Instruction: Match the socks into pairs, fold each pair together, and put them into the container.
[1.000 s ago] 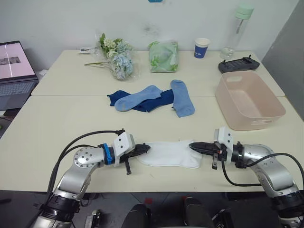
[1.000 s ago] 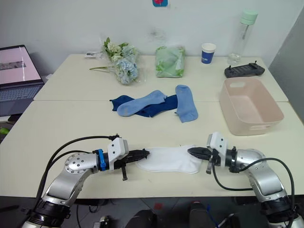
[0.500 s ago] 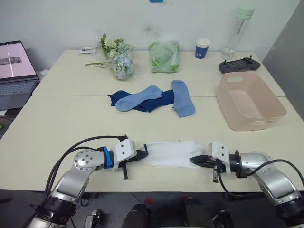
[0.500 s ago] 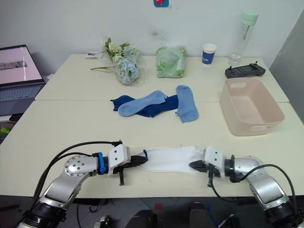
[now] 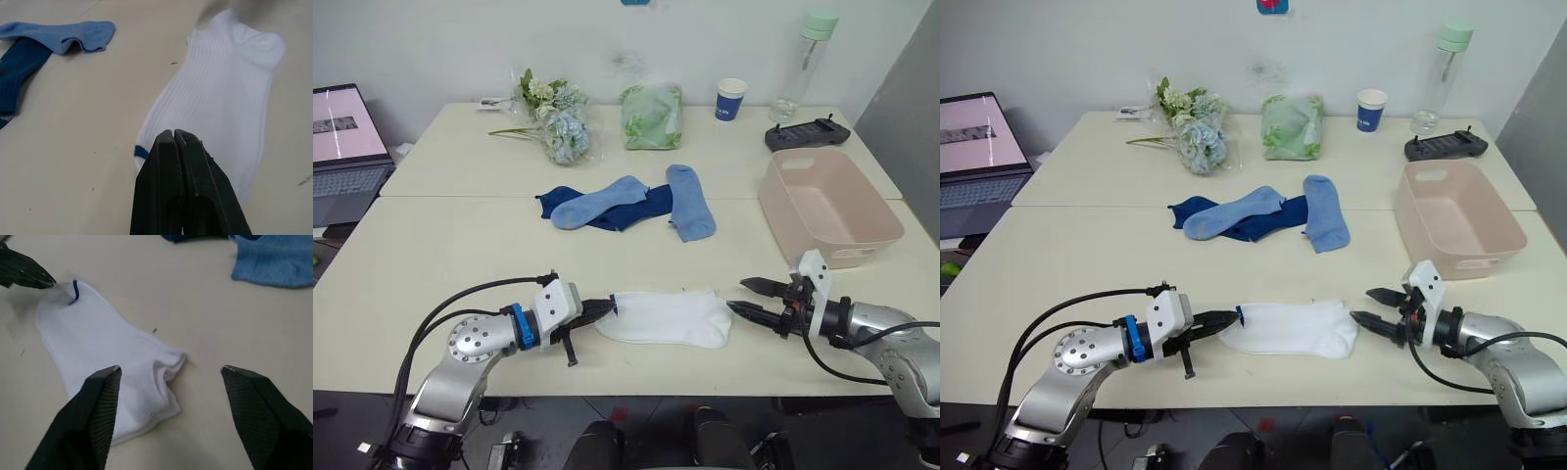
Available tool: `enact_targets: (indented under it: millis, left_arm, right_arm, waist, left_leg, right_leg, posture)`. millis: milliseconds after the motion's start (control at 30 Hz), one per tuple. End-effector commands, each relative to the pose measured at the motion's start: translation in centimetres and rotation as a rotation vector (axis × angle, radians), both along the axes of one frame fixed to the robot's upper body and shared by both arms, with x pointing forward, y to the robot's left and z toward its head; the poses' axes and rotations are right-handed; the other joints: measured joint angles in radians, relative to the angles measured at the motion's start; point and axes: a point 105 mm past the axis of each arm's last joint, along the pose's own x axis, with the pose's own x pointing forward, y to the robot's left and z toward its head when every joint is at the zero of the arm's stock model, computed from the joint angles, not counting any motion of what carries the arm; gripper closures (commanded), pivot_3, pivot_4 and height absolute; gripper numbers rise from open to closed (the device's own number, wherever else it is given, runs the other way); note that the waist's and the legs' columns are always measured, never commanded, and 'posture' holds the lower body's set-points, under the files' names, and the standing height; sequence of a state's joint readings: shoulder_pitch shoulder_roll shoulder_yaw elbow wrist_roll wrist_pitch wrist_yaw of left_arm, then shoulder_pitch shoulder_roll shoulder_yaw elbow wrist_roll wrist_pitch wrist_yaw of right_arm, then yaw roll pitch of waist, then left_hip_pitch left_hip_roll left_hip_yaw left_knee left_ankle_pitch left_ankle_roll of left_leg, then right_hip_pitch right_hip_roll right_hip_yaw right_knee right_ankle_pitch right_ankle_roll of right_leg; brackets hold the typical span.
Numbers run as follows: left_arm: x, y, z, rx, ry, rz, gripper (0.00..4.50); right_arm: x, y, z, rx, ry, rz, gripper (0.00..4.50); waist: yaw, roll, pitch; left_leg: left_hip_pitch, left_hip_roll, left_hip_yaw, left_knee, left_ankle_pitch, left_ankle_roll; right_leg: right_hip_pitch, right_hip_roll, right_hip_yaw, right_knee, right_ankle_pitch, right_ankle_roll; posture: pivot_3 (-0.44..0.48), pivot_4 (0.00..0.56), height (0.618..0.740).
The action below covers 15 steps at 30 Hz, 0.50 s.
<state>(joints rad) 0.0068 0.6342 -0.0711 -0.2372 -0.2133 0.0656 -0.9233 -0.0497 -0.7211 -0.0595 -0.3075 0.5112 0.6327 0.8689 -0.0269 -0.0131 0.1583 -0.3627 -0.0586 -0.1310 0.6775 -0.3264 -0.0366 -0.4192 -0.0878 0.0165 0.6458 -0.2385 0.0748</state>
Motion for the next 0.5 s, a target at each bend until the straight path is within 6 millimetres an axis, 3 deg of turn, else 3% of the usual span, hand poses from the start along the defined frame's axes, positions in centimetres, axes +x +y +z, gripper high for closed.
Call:
enact_targets:
  millis: [33,167,233,500]
  left_arm:
    - [0.2,-0.2,1.2,-0.008,-0.061,0.007,4.5]
    - [0.2,-0.5,1.4,-0.012,-0.068,0.009,4.5]
    - [0.3,-0.5,1.5,-0.012,-0.071,0.012,4.5]
    - [0.3,-0.8,2.0,-0.04,-0.081,0.006,4.5]
  right_arm:
    - [-0.7,1.0,-0.7,-0.01,0.058,0.047,0.03]
    - [-1.1,2.6,-1.4,-0.011,0.109,0.085,0.03]
    - [-0.8,2.9,-1.1,0.013,0.11,0.068,0.44]
    - [0.9,2.3,0.4,0.11,0.181,-0.021,3.19]
  waist:
    - [0.001,0.0,0.0]
    - [-0.001,0.0,0.0]
    - [-0.001,0.0,0.0]
    - [0.001,0.0,0.0]
  left_leg:
    - [0.0,0.0,0.0,0.0,0.0,0.0]
    - [0.0,0.0,0.0,0.0,0.0,0.0]
    - [0.0,0.0,0.0,0.0,0.0,0.0]
    - [0.0,0.0,0.0,0.0,0.0,0.0]
  right_leg:
    - [0.0,0.0,0.0,0.0,0.0,0.0]
    - [0.0,0.0,0.0,0.0,0.0,0.0]
    - [0.0,0.0,0.0,0.0,0.0,0.0]
    - [0.0,0.0,0.0,0.0,0.0,0.0]
  posture:
    - [0.0,0.15,0.74]
    - [0.0,0.15,0.74]
    - [0.0,0.15,0.74]
    - [0.0,0.15,0.74]
